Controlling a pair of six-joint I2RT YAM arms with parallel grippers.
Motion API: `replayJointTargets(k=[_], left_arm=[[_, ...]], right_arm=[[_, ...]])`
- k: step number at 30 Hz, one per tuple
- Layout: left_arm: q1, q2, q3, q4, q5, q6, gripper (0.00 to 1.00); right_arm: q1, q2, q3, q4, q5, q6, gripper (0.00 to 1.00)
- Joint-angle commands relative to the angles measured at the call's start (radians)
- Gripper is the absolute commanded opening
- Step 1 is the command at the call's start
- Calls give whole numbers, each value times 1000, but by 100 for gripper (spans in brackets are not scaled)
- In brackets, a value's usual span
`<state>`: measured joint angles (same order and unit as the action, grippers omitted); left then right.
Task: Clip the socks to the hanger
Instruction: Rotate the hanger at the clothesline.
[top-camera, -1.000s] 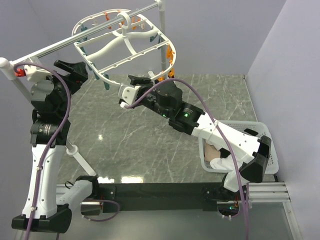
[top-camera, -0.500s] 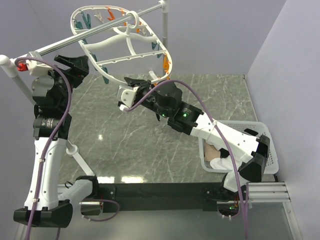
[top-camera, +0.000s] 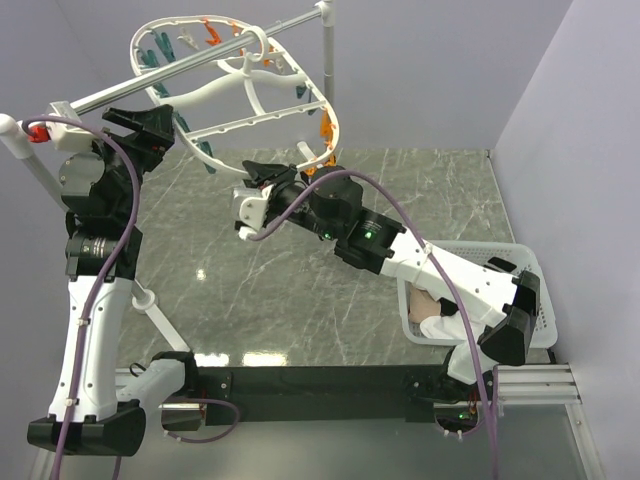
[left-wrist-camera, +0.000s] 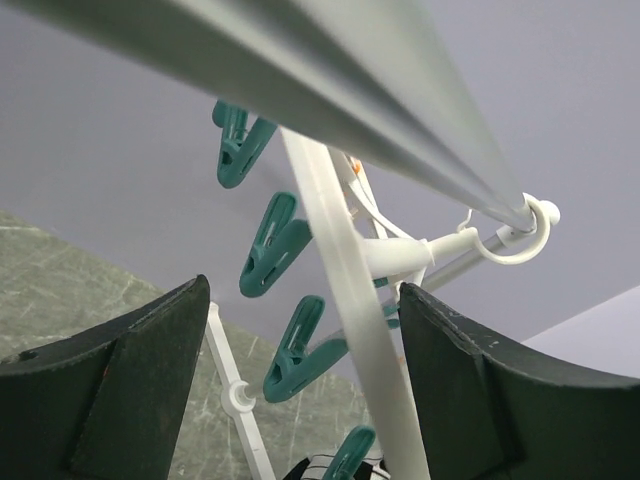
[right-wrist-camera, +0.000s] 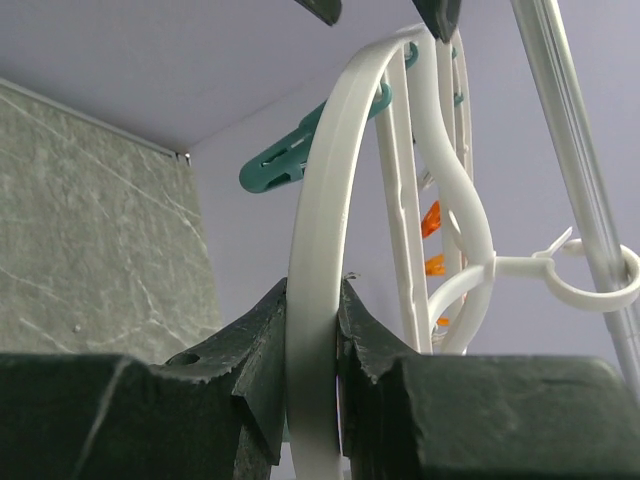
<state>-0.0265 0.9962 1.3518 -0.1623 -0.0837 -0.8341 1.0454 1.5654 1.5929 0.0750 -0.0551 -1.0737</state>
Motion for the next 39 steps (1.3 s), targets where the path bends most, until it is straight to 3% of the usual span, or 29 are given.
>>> replayJointTargets(k=[1,10,16,21,26,35,39], left_arm=[[4,-24,13,29,-5,-14,82],[4,-53,21,-8,-39,7,82],[4,-77,-9,-29,-77,12,81],[3,-94,-46,7,-50,33,60],[4,-110,-80,33,7,41,57],[2,-133,-105,56,74,26,56],[0,-145,-126,73,101,4,55]], right_arm=[[33,-47,-13,17,-31,-60,19],[73,-61,-46,48,-17,-106,17],[68,-90,-142,164,23,-101,17],[48,-133,-189,227,-12,-14,25],[-7,-160,-192,230,-80,63,29],[-45,-182,-166,132,-118,90,61],[-76,-231,-155,51,-219,194,75]])
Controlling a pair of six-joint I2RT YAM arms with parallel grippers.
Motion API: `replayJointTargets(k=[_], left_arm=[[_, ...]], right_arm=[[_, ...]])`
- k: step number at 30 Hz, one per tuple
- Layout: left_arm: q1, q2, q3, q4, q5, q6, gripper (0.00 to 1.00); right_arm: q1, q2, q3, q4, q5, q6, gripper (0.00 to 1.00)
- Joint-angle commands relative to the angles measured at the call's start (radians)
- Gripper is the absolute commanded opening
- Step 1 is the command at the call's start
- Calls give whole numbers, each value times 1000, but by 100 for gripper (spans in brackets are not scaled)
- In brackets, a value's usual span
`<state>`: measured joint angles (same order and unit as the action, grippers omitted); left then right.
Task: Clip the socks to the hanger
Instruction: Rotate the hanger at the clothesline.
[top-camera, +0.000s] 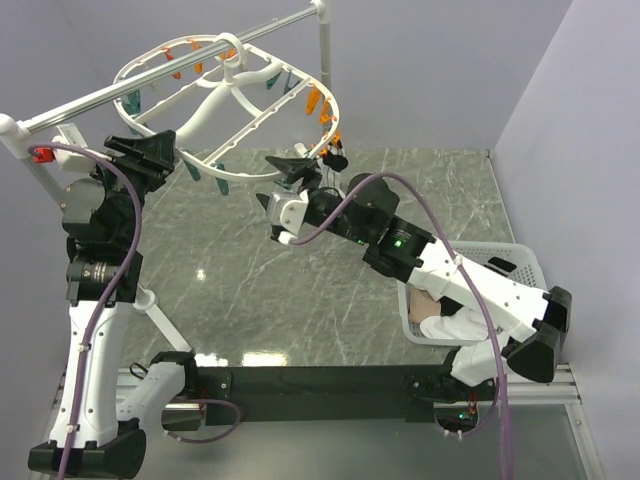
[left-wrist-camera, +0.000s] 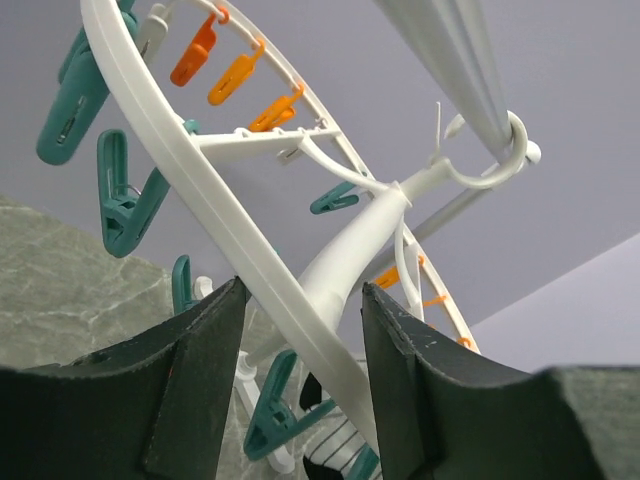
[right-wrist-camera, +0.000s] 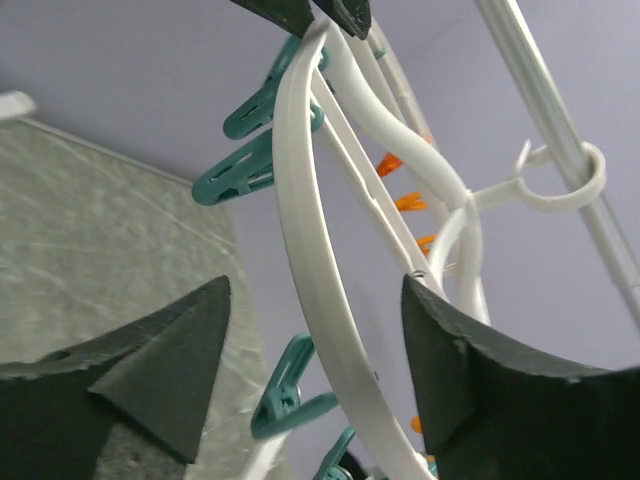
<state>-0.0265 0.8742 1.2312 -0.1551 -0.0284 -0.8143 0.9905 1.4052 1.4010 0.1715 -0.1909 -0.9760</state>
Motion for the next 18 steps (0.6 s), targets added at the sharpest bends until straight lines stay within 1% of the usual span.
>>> replayJointTargets(k=[1,4,7,9,11,13,14,16,17,18], left_arm=[[0,-24,-13,69,57,-17,55],[-7,-20,-18,80,79,-19,54],[-27,-15,-21,86,82,-23,54],[-61,-18,-25,84,64,-22,54],[-101,-23,-30,83,32,-17,54],[-127,-35,-36,78,31,-14,54],[-154,-40,-39,78,-22,-10,54],[-191,-50,-50,83,-50,-3,55],[-202,-53,-55,86,-60,-3,55],[-213,-55,-59,86,-64,-5,55]], right_arm=[[-39,-84,32,-56,-113,123,77],[-67,-139,17,-82,-215,224,81],[-98,-184,-14,-55,-229,307,83],[-107,-207,-23,-41,-232,364,84],[-121,-215,-30,-18,-213,437,84],[-131,-216,-14,-13,-184,496,84],[-139,-210,-8,-10,-144,561,84],[-141,-203,21,-32,-92,617,84],[-144,-193,32,-44,-29,675,85],[-144,-187,64,-62,-4,701,85]])
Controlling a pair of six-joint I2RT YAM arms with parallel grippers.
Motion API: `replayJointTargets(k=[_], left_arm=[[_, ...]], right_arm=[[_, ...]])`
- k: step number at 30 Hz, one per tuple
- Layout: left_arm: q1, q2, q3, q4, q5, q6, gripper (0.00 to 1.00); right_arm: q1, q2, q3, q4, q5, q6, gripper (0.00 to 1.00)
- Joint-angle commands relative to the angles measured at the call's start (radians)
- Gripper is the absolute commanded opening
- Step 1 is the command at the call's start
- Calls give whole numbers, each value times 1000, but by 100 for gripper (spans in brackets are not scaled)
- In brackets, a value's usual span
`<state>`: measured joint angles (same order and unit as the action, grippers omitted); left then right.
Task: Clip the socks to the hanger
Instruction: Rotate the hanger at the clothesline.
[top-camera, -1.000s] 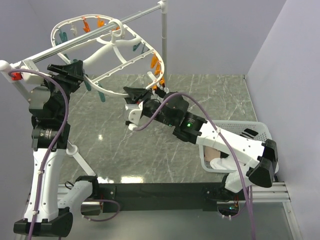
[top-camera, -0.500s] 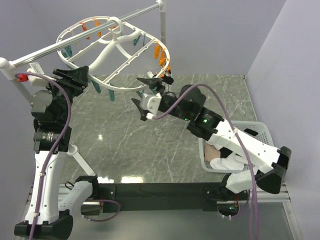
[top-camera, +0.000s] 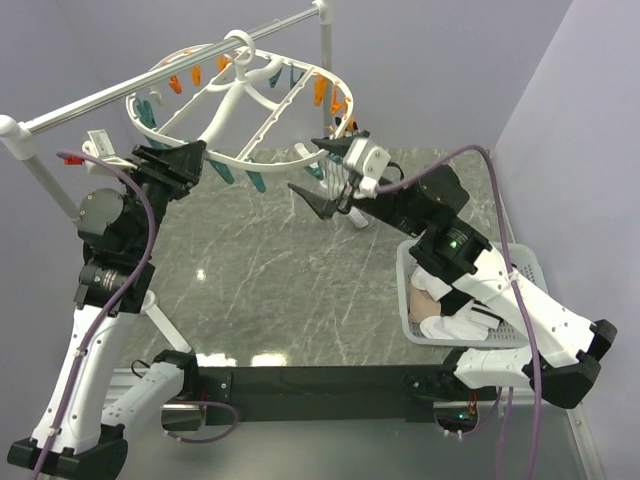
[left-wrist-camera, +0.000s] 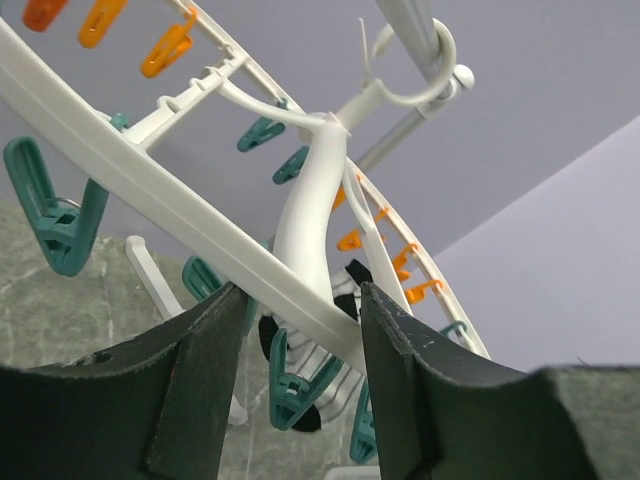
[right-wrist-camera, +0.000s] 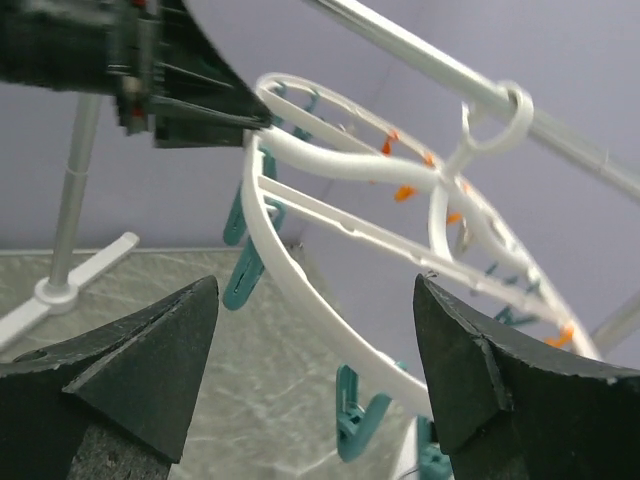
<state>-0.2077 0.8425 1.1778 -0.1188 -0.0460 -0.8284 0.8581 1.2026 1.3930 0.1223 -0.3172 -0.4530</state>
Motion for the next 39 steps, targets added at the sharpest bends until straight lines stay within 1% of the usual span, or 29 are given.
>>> replayJointTargets(k=[1,2,4,5,9,10,11,16,19,23,25,28,33,39], left_arm=[[-44,-22,-9,54,-48,11,54],[-70,-16,-13,56,-55,12,54],[-117,-11,-17,53,-75,24,54],[-136,-7,-18,48,-87,29,54],[-225,-10,-24,48,-172,60,55],[-239,-11,-26,53,-196,69,55],[-268,-13,-26,57,-210,78,55],[-344,6,-27,71,-229,95,55],[-389,20,-18,68,-241,112,55],[-429,27,-26,85,-246,132,55],[-444,32,-27,84,-244,137,55],[-463,43,-24,87,-239,152,55],[-481,30,-41,85,-241,167,56],[-492,13,-73,100,-245,166,56]], right_arm=[[-11,21,86,-33,148,203,85],[-16,26,103,-58,209,250,85],[-22,25,112,-76,256,295,87],[-28,20,116,-85,273,350,88],[-60,2,129,-107,371,486,89],[-70,2,133,-115,433,508,88],[-74,2,138,-143,461,536,88],[-106,29,167,-205,524,576,89],[-139,51,195,-236,526,609,89],[-179,80,205,-251,471,649,88],[-188,83,198,-245,468,648,89],[-198,90,196,-234,455,651,89],[-212,118,219,-233,426,659,84],[-214,190,271,-239,360,675,81]])
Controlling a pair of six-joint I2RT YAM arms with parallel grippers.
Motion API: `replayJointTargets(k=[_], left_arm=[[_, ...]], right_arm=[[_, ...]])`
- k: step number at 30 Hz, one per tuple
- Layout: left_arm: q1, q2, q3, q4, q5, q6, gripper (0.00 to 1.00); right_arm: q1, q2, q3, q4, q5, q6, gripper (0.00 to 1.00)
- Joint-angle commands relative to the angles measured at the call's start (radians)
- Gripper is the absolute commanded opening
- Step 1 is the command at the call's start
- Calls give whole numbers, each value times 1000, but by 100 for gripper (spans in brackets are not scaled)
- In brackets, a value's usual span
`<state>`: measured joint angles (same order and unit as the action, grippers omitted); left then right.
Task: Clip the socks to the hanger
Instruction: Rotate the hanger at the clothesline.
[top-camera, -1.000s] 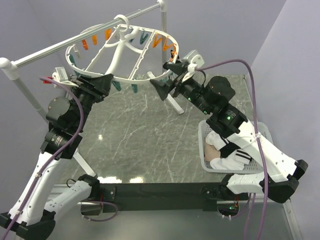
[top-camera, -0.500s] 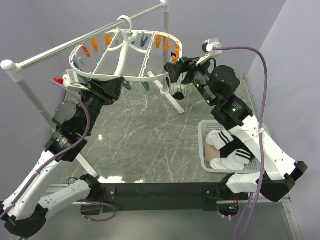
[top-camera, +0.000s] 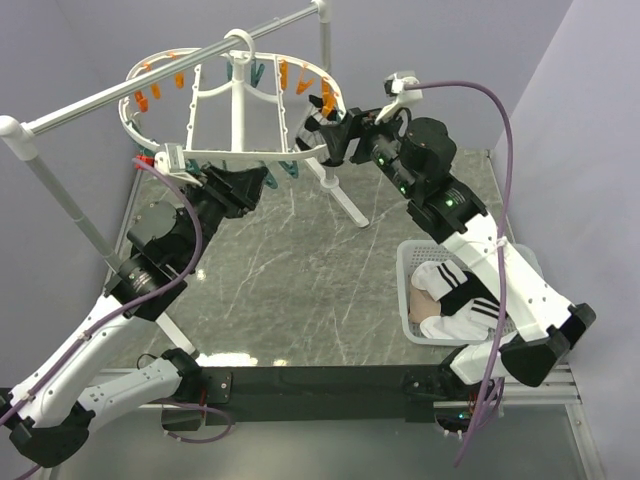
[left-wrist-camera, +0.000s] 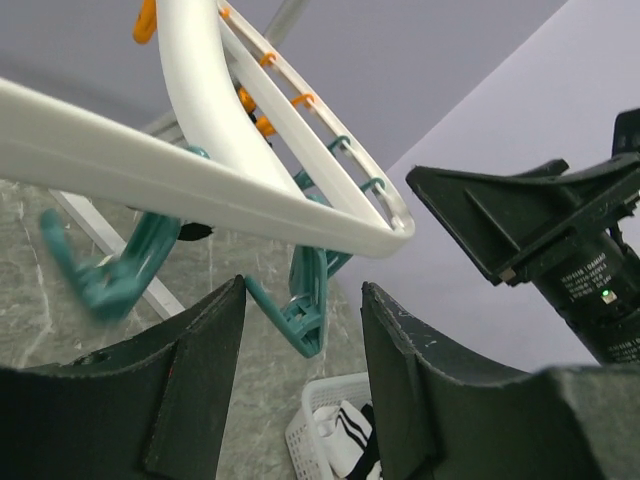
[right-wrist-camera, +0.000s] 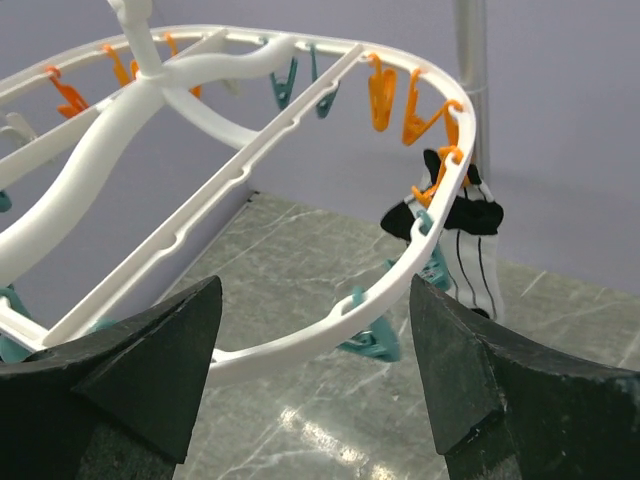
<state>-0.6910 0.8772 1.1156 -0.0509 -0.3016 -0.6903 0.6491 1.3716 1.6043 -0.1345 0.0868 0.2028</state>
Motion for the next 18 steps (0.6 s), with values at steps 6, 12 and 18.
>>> replayJointTargets(k=[6,12,18], left_arm=[[-16,26,1,82,36,40,56],[-39,115,47,131,90,58,56],[-94,201,99,154,79,92,56]], right_arm=[[-6,38,77,12,-33,18,81],[-19,-19,49,32,-2,0,83],[-49,-37,48,1,-4,-5,83]])
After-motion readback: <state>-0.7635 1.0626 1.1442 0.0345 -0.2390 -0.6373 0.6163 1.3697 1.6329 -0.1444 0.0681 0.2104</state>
